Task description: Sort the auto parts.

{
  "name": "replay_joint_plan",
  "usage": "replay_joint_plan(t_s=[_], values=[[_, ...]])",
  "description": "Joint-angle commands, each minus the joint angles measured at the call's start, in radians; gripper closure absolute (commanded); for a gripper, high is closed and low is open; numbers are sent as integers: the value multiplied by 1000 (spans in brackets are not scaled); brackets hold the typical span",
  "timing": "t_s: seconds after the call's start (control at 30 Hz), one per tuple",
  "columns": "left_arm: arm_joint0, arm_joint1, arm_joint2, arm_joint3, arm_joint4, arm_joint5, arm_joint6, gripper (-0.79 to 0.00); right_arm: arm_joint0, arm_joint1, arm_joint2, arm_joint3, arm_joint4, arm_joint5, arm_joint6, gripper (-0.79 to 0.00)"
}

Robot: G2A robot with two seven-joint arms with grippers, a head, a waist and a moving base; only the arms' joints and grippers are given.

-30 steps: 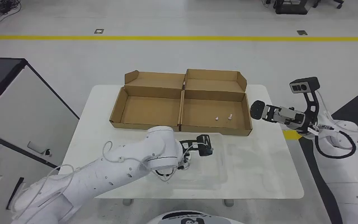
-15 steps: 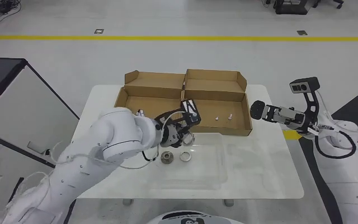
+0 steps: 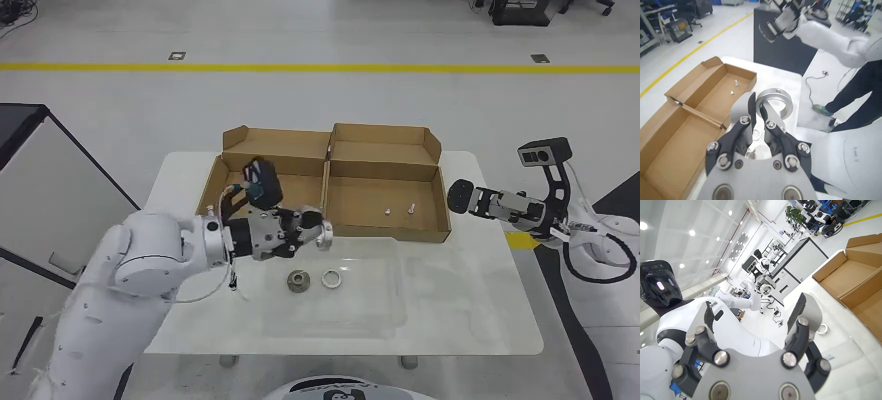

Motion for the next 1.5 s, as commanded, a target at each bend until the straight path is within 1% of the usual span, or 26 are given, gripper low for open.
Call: replay_joint_plan(t_s=[0.0,0.1,0.2,0.27,0.47,0.67,1.13,1.2,1.3,1.47], values=[[42,2,-29,19,-62,-68,75,0,0,0,0,0,0,0,0,-785],[81,3,-53,42,-140,-162,161,0,0,0,0,0,0,0,0,-785],[104,2,-70,68,-204,-261,238,0,0,0,0,0,0,0,0,-785],[111,2,-81,81,-231,-308,275,0,0,0,0,0,0,0,0,-785],[110,0,-87,113,-308,-376,346,0,0,0,0,0,0,0,0,-785],[113,2,-99,122,-368,-393,377,0,0,0,0,0,0,0,0,-785],[114,1,-98,121,-370,-388,380,0,0,0,0,0,0,0,0,-785],[118,-3,-87,107,-398,-380,424,0,0,0,0,0,0,0,0,-785],[121,-8,-63,107,-441,-409,457,0,0,0,0,0,0,0,0,-785],[104,-13,-14,93,-546,-409,463,0,0,0,0,0,0,0,0,-785]])
